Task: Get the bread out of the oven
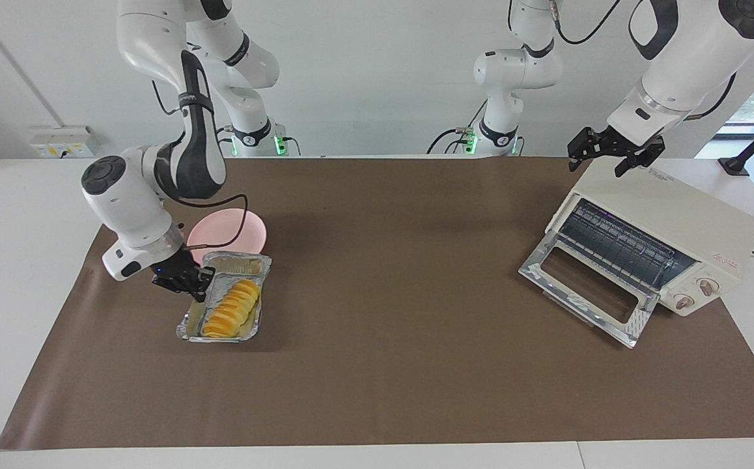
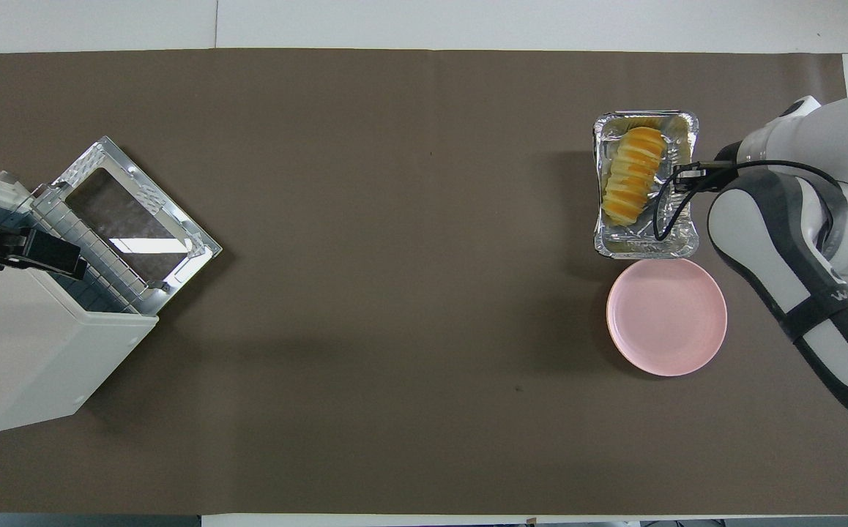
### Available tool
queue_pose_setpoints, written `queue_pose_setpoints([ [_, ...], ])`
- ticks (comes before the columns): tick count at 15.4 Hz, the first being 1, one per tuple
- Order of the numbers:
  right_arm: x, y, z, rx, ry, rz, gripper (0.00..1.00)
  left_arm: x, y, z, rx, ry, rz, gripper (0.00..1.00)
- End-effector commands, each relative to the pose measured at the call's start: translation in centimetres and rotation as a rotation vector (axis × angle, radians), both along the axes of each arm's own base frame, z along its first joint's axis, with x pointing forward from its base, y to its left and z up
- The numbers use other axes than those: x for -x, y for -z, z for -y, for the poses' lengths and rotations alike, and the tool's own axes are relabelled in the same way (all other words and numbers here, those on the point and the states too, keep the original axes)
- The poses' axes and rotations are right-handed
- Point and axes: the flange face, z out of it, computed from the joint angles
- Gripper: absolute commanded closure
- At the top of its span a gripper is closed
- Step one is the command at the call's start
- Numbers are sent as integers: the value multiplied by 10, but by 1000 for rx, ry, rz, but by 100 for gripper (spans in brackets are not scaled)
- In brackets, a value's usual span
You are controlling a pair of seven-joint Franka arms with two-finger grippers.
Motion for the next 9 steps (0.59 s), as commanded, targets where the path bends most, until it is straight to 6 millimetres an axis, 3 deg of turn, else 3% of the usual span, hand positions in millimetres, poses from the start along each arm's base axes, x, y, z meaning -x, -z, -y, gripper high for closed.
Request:
queue_pose_setpoints([
  [1,-6,6,15,-11,-51,17,100,5,-6,-4,-16,-3,-5,0],
  [4,-2,13,29,-4,-85,14,100,5,-6,-4,-15,-1,-6,0],
  [9,5,20,30,-7,-83,-12,100,5,-6,-4,-16,-3,-5,0],
])
